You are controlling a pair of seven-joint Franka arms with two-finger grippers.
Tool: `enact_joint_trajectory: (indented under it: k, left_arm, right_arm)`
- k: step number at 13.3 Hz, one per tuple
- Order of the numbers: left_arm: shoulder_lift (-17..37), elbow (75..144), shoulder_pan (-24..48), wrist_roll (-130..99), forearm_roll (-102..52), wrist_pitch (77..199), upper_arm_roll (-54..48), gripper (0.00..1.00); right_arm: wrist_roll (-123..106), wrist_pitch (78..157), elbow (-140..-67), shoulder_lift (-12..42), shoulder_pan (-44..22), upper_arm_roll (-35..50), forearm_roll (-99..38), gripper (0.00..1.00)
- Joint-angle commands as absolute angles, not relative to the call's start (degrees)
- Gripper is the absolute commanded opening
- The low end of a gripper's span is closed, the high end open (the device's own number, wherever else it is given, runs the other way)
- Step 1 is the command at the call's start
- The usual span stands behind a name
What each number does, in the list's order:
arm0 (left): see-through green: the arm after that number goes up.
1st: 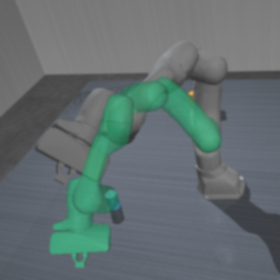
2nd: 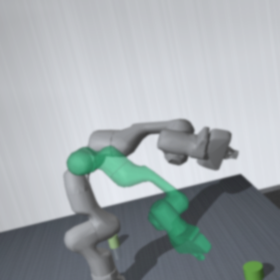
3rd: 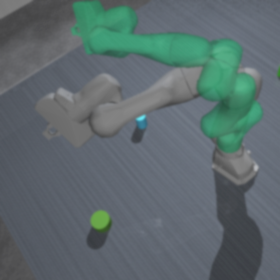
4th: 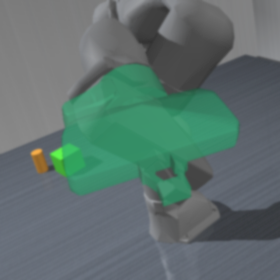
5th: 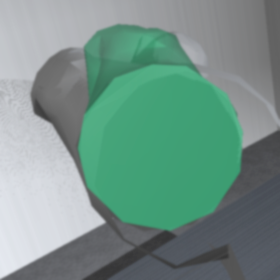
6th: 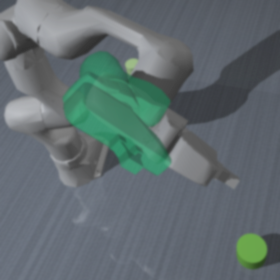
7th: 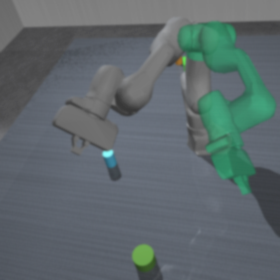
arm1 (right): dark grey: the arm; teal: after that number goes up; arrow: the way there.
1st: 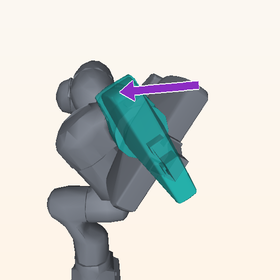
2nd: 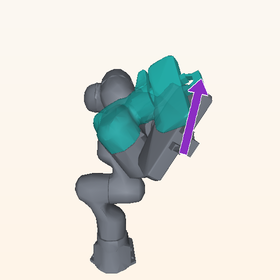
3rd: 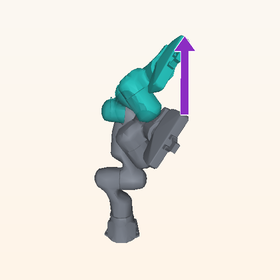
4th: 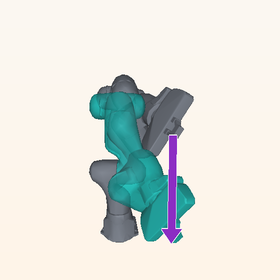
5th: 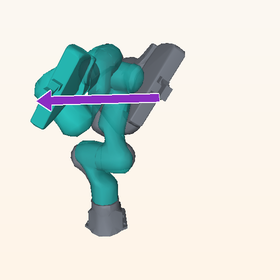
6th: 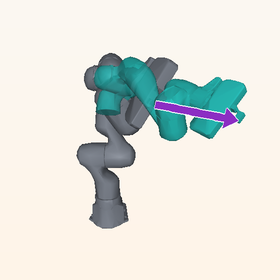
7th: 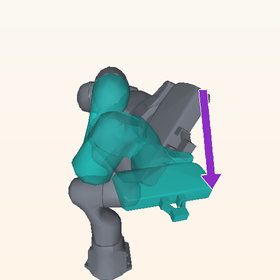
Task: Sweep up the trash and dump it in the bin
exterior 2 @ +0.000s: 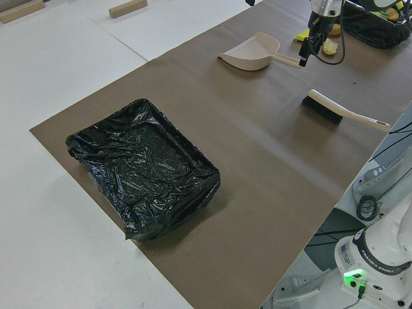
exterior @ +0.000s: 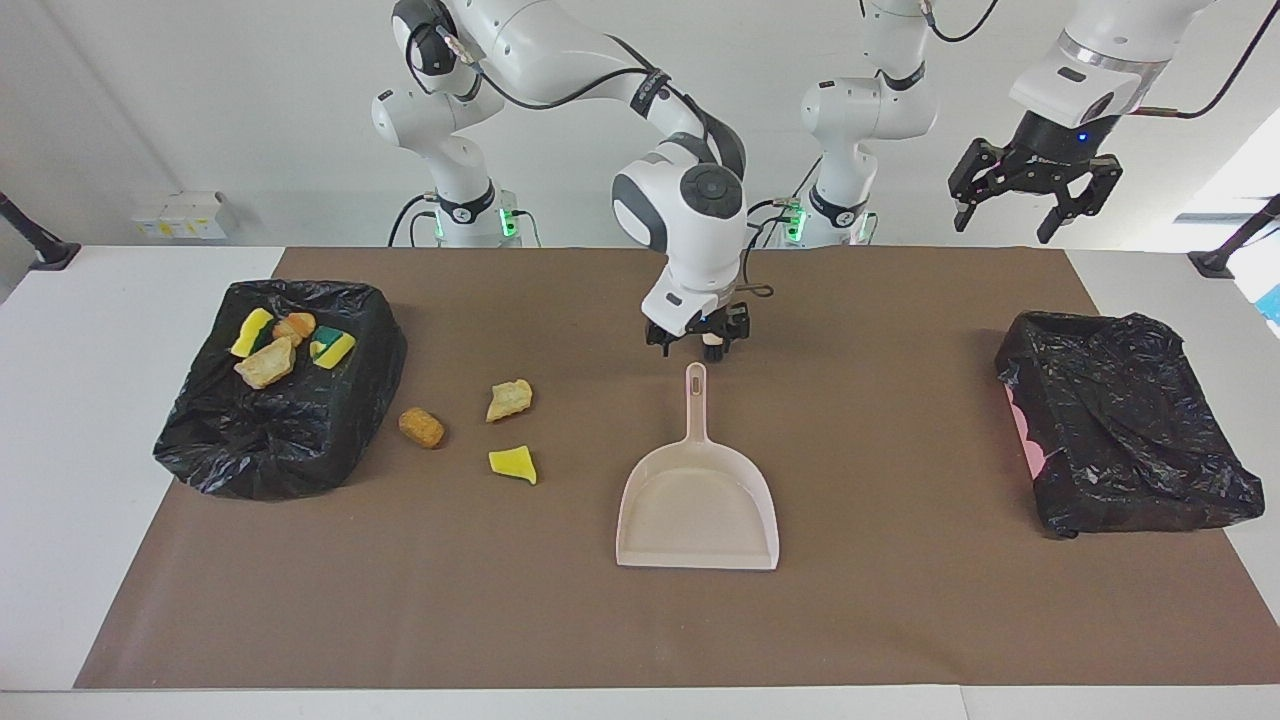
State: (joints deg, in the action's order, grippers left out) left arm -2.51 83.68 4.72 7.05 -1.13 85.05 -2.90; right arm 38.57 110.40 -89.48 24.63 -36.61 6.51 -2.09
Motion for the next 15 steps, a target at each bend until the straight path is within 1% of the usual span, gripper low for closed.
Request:
enact_joint_trajectory:
  k: [1, 4, 6, 7, 9, 11, 12, 13, 14, 15]
  left_arm:
    - [-4.13, 87.17, 4.66, 6.68, -0.88, 86.21, -3.78, 1.00]
    - [-4.57, 93.58, 5.53, 2.93, -0.88, 92.96, -7.02, 1.00]
    - [-4.13, 99.64, 5.89, -2.35, -0.88, 100.24, -11.40, 1.00]
    - [-4.04, 102.71, 5.89, -4.03, -0.88, 104.63, -13.51, 1.00]
    - [-2.82, 106.51, 6.06, -8.32, -0.79, 110.98, -16.95, 1.00]
    - [1.21, 106.96, 6.76, -14.12, -0.09, 115.20, -20.29, 1.00]
    - [2.71, 106.96, 7.12, -16.24, 0.61, 116.79, -21.35, 1.00]
    - [4.99, 106.96, 8.42, -19.04, 3.23, 117.76, -22.66, 1.00]
    - [7.62, 106.88, 10.00, -23.94, 7.08, 118.99, -23.63, 1.00]
    - [9.65, 106.96, 10.45, -28.00, 9.29, 121.35, -24.43, 1.00]
  right_arm:
    - [40.77, 111.88, -97.54, 19.00, -39.10, 6.42, -2.55, 1.00]
    - [44.90, 114.68, -104.56, 15.04, -42.44, 6.50, -3.25, 1.00]
    - [46.49, 119.51, -111.85, 11.44, -44.55, 6.59, -3.95, 1.00]
    - [47.28, 120.58, -114.32, 10.38, -46.04, 6.59, -5.17, 1.00]
    - [49.38, 120.67, -116.01, 10.28, -48.50, 6.59, -6.68, 1.00]
    - [50.97, 120.76, -117.24, 10.11, -50.01, 6.59, -6.77, 1.00]
    - [51.06, 120.67, -117.25, 10.11, -50.01, 6.59, -6.77, 0.95]
    - [50.98, 120.67, -117.33, 10.02, -50.01, 6.68, -7.64, 0.83]
    - [50.37, 120.76, -117.33, 10.02, -50.01, 6.68, -9.21, 0.77]
    - [49.75, 120.76, -117.33, 10.11, -50.01, 6.68, -10.62, 0.73]
